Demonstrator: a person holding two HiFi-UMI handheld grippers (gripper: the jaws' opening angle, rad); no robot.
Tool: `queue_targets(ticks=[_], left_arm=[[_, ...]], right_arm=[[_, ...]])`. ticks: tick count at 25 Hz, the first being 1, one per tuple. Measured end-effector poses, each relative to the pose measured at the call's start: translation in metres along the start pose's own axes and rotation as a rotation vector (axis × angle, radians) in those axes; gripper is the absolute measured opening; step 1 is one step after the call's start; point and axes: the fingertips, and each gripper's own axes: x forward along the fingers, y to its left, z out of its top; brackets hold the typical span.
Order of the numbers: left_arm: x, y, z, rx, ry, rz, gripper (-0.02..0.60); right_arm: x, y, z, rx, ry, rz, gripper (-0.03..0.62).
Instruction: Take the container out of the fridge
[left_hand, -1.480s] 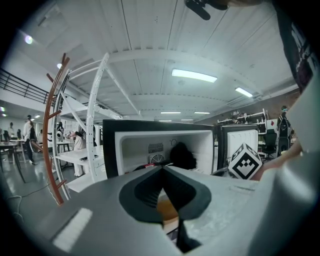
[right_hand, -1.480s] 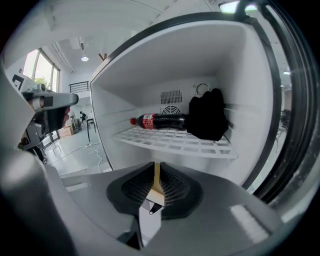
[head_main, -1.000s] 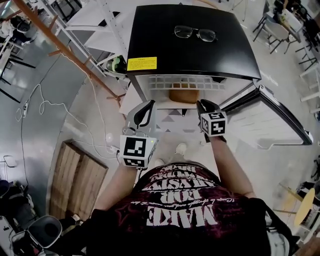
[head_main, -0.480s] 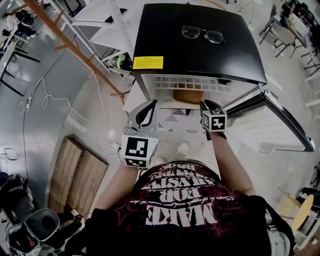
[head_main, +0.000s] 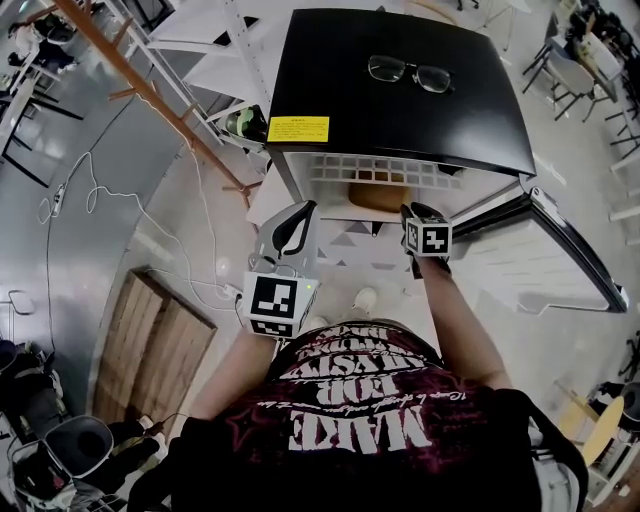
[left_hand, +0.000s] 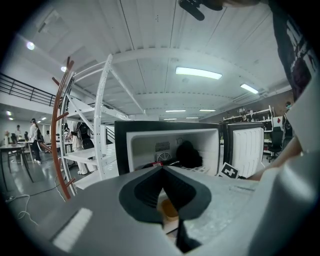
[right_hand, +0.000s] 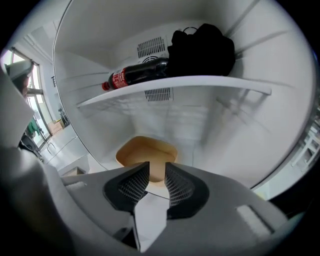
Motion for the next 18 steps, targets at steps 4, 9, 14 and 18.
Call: queue_targets(ticks=[4, 9, 14, 18], left_arm=[[-0.002, 0.002, 0.001, 0.001, 0.002, 0.011, 0.0], [-0.005, 0.005, 0.001, 0.002, 0.008, 0.027, 0.0], [-0.005, 0.007, -0.003, 0.001, 0.015, 0.038, 0.0], [-0.005, 0.008, -0.005, 0.003, 0.022, 0.04, 0.0]], right_arm=[[0.009, -0.003, -0.004, 0.013, 0.019, 0.007, 0.129], [0.013, -0.005, -0.004, 0.002, 0.051, -0.019, 0.129], [0.025, -0.01, -0.007, 0.005, 0.075, -0.028, 0.131], [0.032, -0.016, -0.013, 0.019, 0.1, -0.038, 0.137]])
